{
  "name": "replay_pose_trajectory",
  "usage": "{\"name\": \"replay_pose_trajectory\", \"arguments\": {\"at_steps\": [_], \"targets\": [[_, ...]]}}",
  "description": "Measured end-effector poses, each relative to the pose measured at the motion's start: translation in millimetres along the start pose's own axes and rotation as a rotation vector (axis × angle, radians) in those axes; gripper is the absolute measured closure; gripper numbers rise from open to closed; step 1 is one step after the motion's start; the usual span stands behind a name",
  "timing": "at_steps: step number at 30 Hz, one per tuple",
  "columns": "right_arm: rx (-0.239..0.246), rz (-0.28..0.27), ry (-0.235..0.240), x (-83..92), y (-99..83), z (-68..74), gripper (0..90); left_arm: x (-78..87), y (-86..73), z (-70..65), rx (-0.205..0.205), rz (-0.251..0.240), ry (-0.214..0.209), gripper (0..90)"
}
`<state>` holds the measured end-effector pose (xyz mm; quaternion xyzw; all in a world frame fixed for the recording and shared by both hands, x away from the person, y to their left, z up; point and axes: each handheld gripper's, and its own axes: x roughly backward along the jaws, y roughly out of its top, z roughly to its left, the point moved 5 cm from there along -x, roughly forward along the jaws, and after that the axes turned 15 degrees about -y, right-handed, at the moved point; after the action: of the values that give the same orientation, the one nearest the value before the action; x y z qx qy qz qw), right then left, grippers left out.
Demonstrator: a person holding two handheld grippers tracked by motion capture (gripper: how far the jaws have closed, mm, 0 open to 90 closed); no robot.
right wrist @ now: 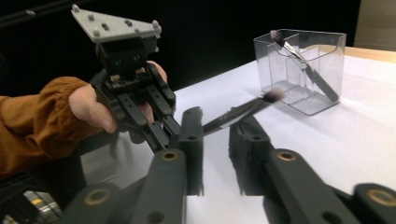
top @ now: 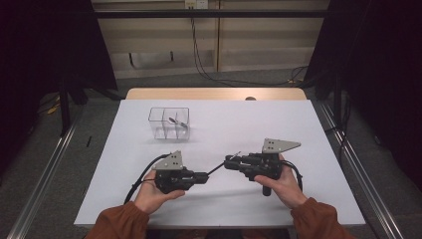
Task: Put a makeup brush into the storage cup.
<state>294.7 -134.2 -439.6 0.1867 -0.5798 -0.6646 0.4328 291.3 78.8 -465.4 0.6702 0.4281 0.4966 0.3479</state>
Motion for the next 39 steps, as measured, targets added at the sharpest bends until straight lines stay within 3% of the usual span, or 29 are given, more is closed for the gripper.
{"name": "replay_pose_trajectory", "arguments": {"at_steps": [9, 14, 24, 27, 33, 39], "targets": [[-0.045, -0.003, 0.052, 0.1, 0.1, 0.5, 82.3, -2.8, -1.3, 1.1, -0.01, 0.02, 0.005, 84.4], [-0.039, -0.013, 0.09, 1.1, 0.9, 3.3, 84.7, -1.2, -0.2, 1.8, -0.016, 0.019, 0.025, 82.0], [-0.019, -0.023, 0.086, 2.4, 3.1, 3.7, 86.0, 2.8, 1.8, 4.9, -0.013, -0.004, 0.071, 65.4], [-0.018, -0.023, 0.081, 3.3, 3.5, 2.7, 86.1, 5.2, 3.0, 6.4, 0.001, -0.021, 0.101, 53.5], [-0.017, -0.018, 0.067, 6.0, 4.5, -0.3, 86.1, 13.8, 5.8, 6.5, -0.002, -0.054, 0.134, 45.9], [-0.014, -0.009, 0.054, 10.8, 7.5, -4.6, 86.0, 19.7, 8.5, 6.4, 0.021, -0.088, 0.16, 32.1]]}}
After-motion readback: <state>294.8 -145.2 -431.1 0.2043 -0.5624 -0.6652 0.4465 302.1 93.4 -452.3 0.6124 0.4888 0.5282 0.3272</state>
